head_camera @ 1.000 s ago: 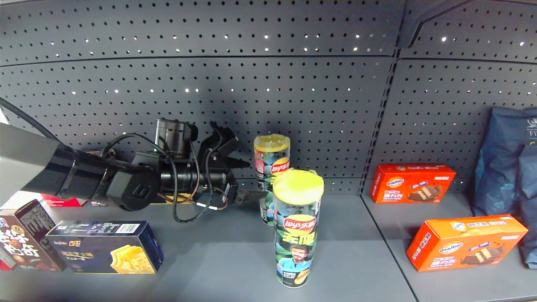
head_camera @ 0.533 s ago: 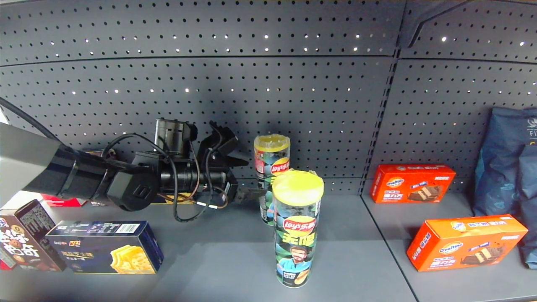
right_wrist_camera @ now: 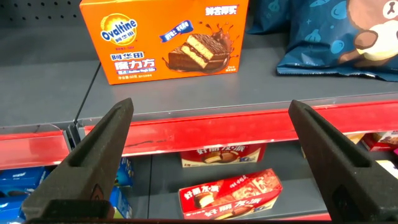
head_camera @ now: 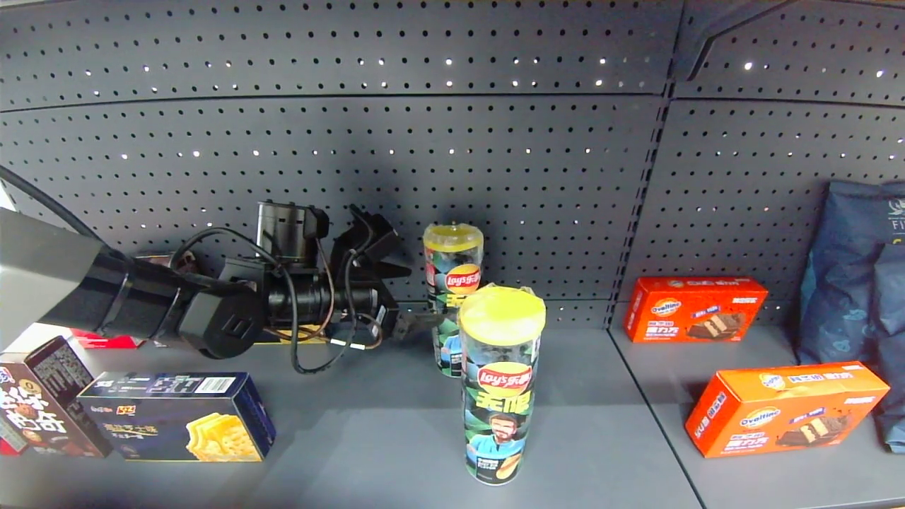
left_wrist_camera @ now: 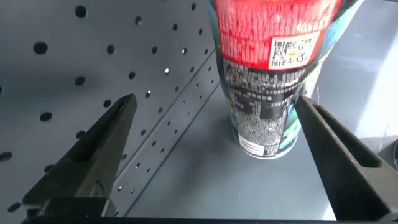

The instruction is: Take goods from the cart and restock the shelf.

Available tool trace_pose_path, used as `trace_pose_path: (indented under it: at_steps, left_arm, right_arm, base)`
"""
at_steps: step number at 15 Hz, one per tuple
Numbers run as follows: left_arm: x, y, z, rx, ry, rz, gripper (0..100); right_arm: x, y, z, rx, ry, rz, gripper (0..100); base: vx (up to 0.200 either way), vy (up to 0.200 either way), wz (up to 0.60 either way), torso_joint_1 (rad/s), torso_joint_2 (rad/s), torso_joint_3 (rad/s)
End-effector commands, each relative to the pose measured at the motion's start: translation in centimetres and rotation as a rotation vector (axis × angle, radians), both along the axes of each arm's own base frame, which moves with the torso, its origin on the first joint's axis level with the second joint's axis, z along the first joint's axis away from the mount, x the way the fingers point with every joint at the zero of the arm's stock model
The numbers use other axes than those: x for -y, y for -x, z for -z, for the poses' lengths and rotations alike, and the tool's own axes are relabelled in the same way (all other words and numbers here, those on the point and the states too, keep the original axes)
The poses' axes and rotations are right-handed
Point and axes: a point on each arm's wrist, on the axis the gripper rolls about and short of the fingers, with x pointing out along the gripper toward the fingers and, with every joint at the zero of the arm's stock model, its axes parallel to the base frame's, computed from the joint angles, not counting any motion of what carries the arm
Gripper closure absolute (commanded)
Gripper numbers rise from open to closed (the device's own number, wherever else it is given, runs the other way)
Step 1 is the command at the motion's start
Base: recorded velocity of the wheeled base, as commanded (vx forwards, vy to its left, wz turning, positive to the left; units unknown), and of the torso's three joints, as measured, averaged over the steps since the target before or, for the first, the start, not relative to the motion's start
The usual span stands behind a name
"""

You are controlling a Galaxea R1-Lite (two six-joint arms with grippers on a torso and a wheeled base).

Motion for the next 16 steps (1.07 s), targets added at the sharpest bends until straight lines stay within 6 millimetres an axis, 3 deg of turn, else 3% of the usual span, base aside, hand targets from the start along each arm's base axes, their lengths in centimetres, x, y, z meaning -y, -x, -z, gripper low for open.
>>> trace_pose_path:
  at_steps: [1, 13, 16]
  left_arm:
    - [0.0, 0.0, 0.2, -0.007, -0.004, -0.005, 0]
    - [-1.0, -0.3, -0.4, 0.059, -0.001, -0.059, 0]
    - [-1.5, 1.2, -1.8, 0.107, -0.018, -0.140, 0]
  right_arm:
    - [0.0, 0.0, 0.0, -0.001, 0.000, -0.001, 0]
    - [0.0, 0.0, 0.0, -0.001, 0.000, -0.002, 0]
    - [0.0, 0.0, 0.0, -0.001, 0.000, -0.001, 0]
  base:
    - [0.000, 0.000, 0.00, 0.000, 0.00, 0.000]
    - [0.000, 0.000, 0.00, 0.000, 0.00, 0.000]
    - [0.000, 0.000, 0.00, 0.000, 0.00, 0.000]
